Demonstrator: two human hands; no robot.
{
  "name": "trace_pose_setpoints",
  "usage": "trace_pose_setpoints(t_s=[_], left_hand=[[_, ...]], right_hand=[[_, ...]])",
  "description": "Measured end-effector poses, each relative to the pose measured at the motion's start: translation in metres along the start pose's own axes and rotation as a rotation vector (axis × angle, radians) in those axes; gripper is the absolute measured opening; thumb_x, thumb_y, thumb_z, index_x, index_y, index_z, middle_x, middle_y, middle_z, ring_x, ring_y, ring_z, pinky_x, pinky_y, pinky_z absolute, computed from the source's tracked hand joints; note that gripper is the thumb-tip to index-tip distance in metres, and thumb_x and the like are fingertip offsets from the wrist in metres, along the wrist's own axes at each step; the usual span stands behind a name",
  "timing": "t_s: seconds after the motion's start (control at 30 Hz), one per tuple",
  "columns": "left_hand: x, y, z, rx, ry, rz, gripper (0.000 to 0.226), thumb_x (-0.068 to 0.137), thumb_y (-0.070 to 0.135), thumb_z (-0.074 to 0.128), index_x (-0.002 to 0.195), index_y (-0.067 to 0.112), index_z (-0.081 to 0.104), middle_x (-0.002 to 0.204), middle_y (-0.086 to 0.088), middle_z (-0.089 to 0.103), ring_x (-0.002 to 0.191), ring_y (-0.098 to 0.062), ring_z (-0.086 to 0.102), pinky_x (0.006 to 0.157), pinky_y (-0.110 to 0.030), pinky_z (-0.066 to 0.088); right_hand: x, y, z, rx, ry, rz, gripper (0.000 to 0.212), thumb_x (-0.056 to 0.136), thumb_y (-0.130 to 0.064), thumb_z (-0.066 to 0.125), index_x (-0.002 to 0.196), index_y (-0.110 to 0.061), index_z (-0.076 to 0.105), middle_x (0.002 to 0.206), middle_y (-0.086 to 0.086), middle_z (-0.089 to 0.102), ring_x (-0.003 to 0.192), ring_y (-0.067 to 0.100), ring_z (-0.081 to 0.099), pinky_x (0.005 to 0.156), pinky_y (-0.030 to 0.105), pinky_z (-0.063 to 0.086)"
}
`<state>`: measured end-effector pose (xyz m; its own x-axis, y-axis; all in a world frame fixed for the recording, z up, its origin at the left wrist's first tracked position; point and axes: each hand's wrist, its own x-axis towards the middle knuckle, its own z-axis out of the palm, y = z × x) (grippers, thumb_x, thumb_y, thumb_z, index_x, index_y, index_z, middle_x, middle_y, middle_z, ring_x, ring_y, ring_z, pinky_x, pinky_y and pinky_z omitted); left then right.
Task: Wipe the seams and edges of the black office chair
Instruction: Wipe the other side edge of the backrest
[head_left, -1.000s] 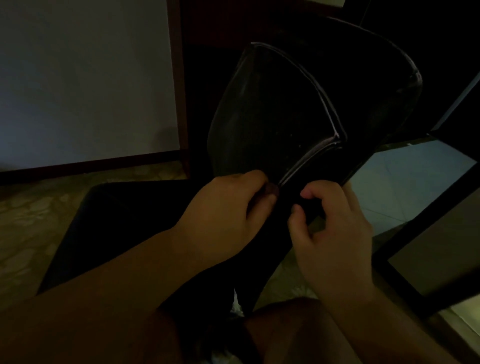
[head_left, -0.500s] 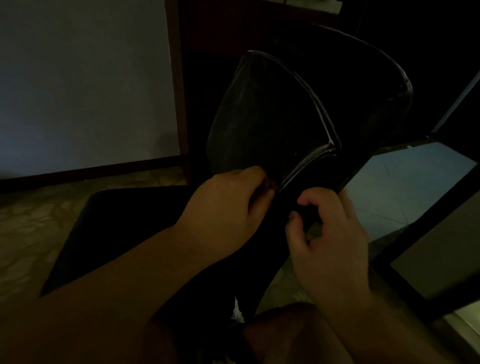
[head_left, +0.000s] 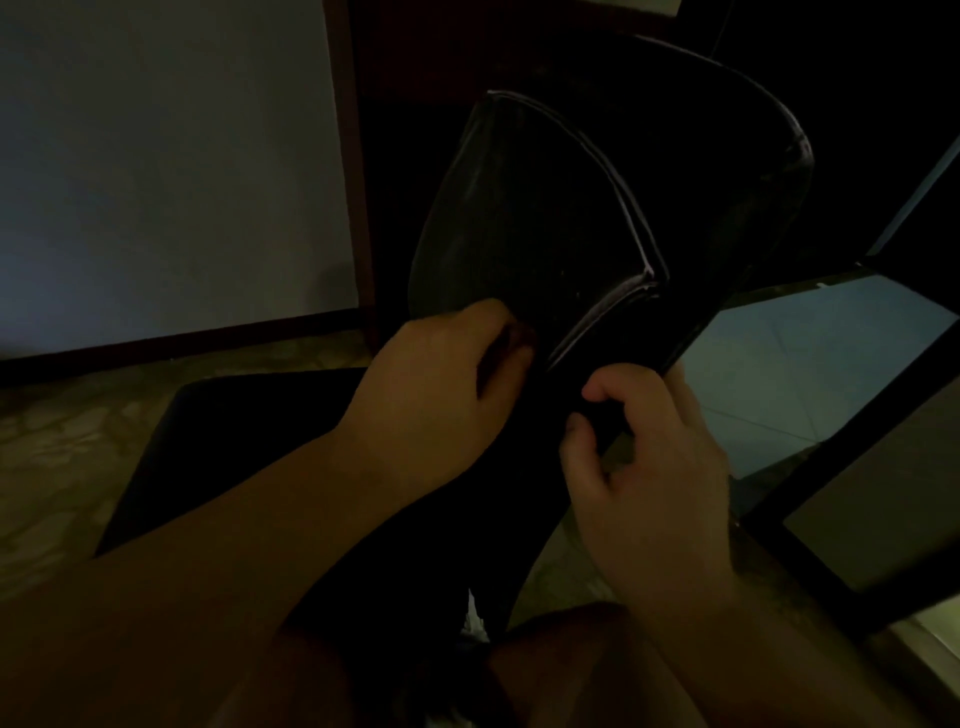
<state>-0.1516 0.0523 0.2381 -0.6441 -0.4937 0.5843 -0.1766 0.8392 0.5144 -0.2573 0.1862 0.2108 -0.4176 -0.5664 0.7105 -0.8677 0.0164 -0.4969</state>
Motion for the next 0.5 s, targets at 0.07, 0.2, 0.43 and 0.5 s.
trace_pose_setpoints(t_s=[0.07, 0.2, 0.43, 0.5], left_hand=[[0.0, 0.002, 0.003, 0.006, -0.004, -0.01, 0.027, 0.098, 0.023, 0.062, 0.078, 0.031, 0.045, 0.066, 0.018, 0.046, 0.066, 0.007, 0.053, 0.055, -0.005, 0.036], [-0.002, 0.004, 0.007, 0.011, -0.037, 0.055, 0.019, 0.098, 0.029, 0.057, 0.086, 0.014, 0.06, 0.069, 0.012, 0.055, 0.063, -0.006, 0.055, 0.056, -0.009, 0.039], [0.005, 0.005, 0.005, 0.01, -0.026, 0.105, 0.017, 0.095, 0.03, 0.053, 0.084, 0.017, 0.057, 0.068, 0.014, 0.049, 0.056, 0.002, 0.047, 0.054, -0.01, 0.037], [0.005, 0.004, 0.003, 0.003, -0.031, 0.111, 0.015, 0.095, 0.03, 0.054, 0.083, 0.022, 0.054, 0.066, 0.018, 0.047, 0.056, 0.001, 0.049, 0.053, -0.008, 0.036]], right_hand=[[-0.001, 0.0, 0.0, 0.002, 0.004, 0.003, 0.026, 0.085, -0.006, 0.065, 0.098, -0.022, 0.05, 0.108, -0.003, 0.05, 0.08, -0.001, 0.05, 0.058, 0.003, 0.036], [0.0, 0.001, -0.002, -0.013, 0.011, -0.014, 0.029, 0.083, -0.003, 0.067, 0.097, -0.022, 0.05, 0.106, -0.004, 0.05, 0.085, -0.002, 0.05, 0.063, 0.002, 0.037], [-0.002, 0.001, 0.0, 0.0, 0.011, 0.002, 0.022, 0.085, -0.008, 0.064, 0.097, -0.022, 0.051, 0.104, -0.005, 0.049, 0.081, 0.002, 0.052, 0.061, 0.003, 0.037], [-0.001, 0.001, 0.0, -0.002, 0.0, 0.01, 0.024, 0.085, -0.009, 0.065, 0.098, -0.023, 0.051, 0.106, -0.006, 0.049, 0.082, 0.002, 0.052, 0.062, 0.003, 0.037]])
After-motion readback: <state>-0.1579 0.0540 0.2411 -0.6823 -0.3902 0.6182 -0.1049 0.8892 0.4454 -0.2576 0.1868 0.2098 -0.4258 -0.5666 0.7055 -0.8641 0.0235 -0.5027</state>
